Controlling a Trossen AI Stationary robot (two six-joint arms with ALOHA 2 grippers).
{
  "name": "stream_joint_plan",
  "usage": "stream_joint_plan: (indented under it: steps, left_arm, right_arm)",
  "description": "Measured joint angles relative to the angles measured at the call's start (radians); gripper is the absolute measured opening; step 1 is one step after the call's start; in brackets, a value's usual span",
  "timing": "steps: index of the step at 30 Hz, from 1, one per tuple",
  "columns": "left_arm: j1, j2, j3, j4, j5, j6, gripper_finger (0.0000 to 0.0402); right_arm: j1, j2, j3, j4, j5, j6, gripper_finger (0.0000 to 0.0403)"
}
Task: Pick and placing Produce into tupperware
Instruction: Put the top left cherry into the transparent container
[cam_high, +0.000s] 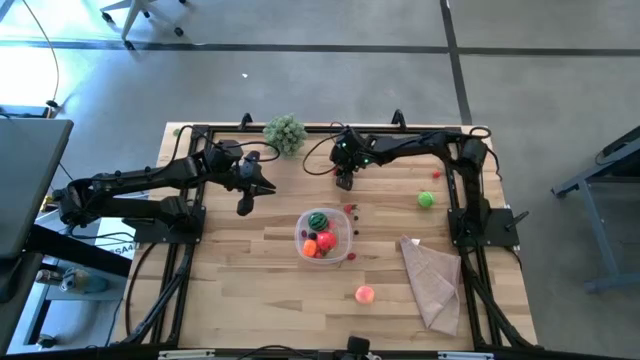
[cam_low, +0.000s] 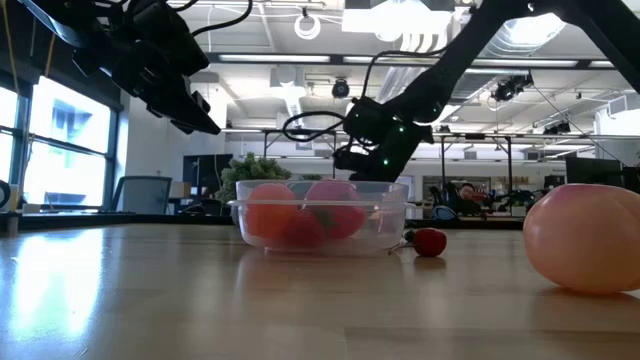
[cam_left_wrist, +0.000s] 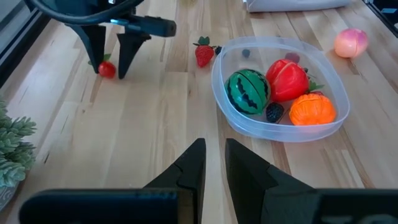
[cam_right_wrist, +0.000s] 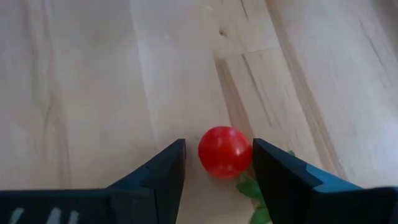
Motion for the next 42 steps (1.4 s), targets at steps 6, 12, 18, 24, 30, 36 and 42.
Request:
stream_joint_plan:
  steps: [6,12,18,24,30,36,42]
  left_arm:
    - [0.000,0.000,0.000,0.000,0.000,0.000,0.0051]
    - [0.000,0.000,0.000,0.000,0.000,0.000,0.0051]
    - [0.000,0.000,0.000,0.000,0.000,0.000,0.0051]
    - [0.000,0.000,0.000,0.000,0.000,0.000,0.0051]
    - [0.000,0.000,0.000,0.000,0.000,0.000,0.0051]
    - [0.000,0.000,0.000,0.000,0.000,0.000,0.0051]
    - [0.000,0.000,0.000,0.000,0.000,0.000,0.0051]
  right_arm:
    - [0.004,0.000,0.000,0.003,0.020,-0.011,0.0177]
    - [0.004,0.000,0.000,-0.005,0.025,-0.010,0.0166]
    - [0.005,0.000,0.000,-0.008,0.019,-0.010,0.0131]
    - [0.004,0.000,0.000,-0.008,0.010,-0.010,0.0107]
    - [0.005,-0.004,0.000,-0.001,0.013,-0.011,0.0101]
    - [0.031,-0.075,0.048,-0.045,0.026,-0.016,0.0100]
    - [0.099,-0.214,0.105,-0.140,0.026,-0.015,0.0099]
